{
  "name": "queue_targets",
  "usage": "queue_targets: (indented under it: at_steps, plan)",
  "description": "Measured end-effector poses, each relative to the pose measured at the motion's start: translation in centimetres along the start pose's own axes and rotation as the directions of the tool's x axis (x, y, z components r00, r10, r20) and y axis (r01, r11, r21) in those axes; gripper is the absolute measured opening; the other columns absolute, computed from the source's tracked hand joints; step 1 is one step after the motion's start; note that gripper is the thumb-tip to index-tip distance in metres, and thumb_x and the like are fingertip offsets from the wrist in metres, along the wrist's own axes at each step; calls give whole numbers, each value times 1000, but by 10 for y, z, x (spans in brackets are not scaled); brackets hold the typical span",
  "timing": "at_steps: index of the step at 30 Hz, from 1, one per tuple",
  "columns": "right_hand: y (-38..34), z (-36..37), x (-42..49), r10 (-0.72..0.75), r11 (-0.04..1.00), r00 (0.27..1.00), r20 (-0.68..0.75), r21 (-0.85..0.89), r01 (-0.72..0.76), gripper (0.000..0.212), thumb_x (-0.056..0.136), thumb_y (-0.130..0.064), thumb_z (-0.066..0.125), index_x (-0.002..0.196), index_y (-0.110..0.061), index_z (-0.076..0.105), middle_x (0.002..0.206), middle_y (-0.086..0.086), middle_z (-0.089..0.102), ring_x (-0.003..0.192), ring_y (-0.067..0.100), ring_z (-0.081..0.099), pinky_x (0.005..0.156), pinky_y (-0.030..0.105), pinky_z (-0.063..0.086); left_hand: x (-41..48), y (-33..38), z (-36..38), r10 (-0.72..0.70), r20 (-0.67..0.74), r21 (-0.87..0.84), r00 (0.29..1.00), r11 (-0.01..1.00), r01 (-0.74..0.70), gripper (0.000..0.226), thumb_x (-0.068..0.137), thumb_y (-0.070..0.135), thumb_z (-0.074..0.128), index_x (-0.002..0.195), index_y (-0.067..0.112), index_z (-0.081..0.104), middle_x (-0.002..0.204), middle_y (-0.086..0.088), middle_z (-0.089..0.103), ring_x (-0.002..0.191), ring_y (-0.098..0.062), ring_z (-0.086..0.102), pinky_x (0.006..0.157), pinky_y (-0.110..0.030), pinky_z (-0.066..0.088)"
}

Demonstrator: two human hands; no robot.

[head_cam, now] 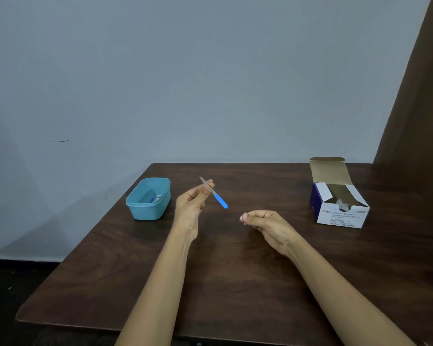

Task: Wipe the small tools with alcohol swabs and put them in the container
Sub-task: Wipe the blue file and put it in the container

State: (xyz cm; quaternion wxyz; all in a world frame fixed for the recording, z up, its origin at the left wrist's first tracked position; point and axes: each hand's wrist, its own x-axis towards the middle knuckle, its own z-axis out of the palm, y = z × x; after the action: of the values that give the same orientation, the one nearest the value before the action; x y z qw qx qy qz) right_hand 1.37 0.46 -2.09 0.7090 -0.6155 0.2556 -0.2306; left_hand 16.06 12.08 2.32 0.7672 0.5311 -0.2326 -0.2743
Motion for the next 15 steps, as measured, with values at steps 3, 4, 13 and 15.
queue_targets:
  at_steps: [3,4,13,15]
  plan:
    - [3,4,6,-13,999,1000,1,-34,13,9,82,-14,72,82,-6,73,87,-2,75,96,3,64,102,22,35,4,21,-11,95,-11,64,995,994,-94,9,85,23,68,90,19,73,92,16,73,90,6,62,106,-36,37]
    - [4,6,8,-15,999,1000,0,-47,15,11,82,-15,72,82,-5,73,88,-1,75,98,3,64,101,22,34,7,29,-16,143,-24,106,989,985,-140,10,87,21,67,93,16,73,91,16,73,86,10,63,102,-30,39]
    - [8,25,28,-58,989,987,-147,-140,38,19,78,-28,78,80,-9,76,93,-2,75,100,5,63,90,21,37,58,100,-79,476,-211,877,854,477,-50,30,79,45,73,91,18,75,108,3,68,122,-25,40,94,-36,30]
    - [7,30,32,-64,989,982,-178,-144,38,20,78,-27,78,82,-8,76,93,-3,74,96,2,62,86,20,37,70,102,-85,455,-235,950,859,296,103,31,79,44,73,90,15,75,101,-6,67,116,-29,38,84,-35,26]
